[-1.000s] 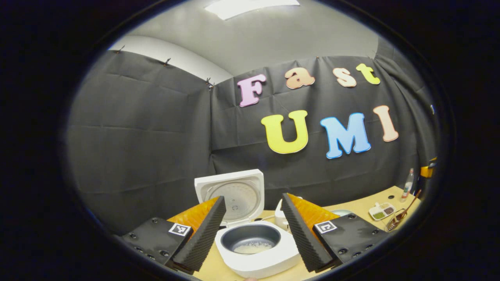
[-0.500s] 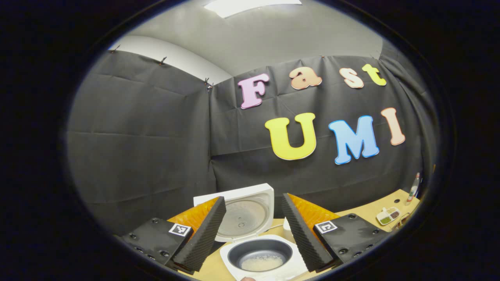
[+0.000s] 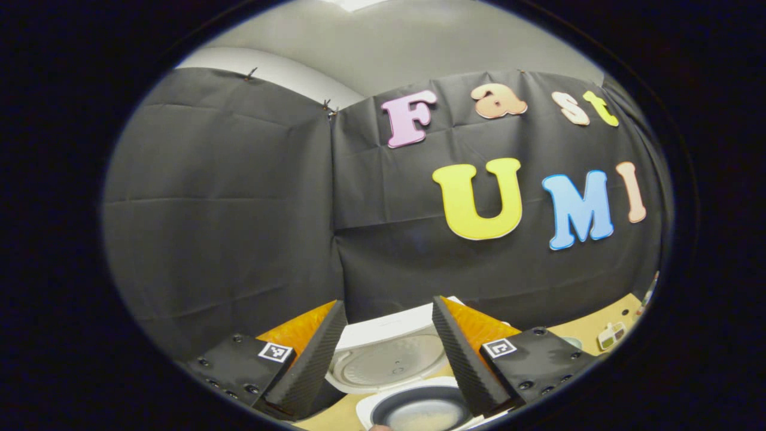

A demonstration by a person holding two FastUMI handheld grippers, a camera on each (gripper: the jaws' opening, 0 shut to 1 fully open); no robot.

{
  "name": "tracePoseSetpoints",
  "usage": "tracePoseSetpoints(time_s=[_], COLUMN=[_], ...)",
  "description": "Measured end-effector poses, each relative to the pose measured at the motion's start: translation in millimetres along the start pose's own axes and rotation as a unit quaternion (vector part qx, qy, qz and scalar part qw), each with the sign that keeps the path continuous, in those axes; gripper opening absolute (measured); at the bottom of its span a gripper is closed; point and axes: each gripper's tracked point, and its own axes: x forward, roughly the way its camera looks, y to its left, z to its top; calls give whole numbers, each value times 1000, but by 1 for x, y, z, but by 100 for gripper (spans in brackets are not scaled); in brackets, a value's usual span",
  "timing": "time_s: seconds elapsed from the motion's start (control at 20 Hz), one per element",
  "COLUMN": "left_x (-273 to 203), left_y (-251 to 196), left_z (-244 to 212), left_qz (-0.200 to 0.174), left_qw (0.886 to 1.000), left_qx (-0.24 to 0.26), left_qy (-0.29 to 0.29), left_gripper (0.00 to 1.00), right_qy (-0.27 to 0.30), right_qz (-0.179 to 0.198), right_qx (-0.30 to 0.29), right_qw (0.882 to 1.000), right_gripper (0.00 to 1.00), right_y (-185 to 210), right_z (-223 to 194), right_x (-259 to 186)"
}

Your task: Close the left gripper, press the button to open the rice cooker; take a wooden spoon from the chopstick holder with the right hand, scoop a spoonful of rice and pour it into the rice cooker, then put the wooden spoon back into the chopstick holder.

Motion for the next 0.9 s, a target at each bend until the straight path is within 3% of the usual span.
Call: tracePoseSetpoints(time_s=[0.1,0.2,0.3,0.45,0.5,0.6,0.65,0.8,0.9], left_x=[25,48,69,90,93,94,93,85,75], left_y=[6,11,13,14,10,8,7,7,3], left_z=[1,-4,-14,-34,-38,-54,-59,-55,-58], left_qz=[3,5,2,-3,-5,-7,-5,-5,-5], left_qw=[1000,1000,999,996,994,991,990,991,992], left_qx=[-7,-17,-31,-60,-69,-87,-93,-96,-89], left_qy=[6,17,41,71,80,100,107,93,85], left_gripper=[99,94,100,99,94,94,100,92,96], right_qy=[-1,0,3,11,16,22,24,25,24], right_qz=[-8,-18,-23,-25,-25,-24,-21,-6,4], right_qx=[-5,-12,-12,-11,-12,-11,-10,-13,-16], right_qw=[1000,1000,1000,1000,999,999,999,1000,1000], right_gripper=[92,92,92,92,91,91,91,92,92], right_y=[-2,-5,-6,-8,-8,-8,-7,-1,2], right_z=[0,-1,-3,-11,-14,-18,-19,-20,-19], right_x=[-3,-6,-7,-9,-8,-7,-6,-2,3])
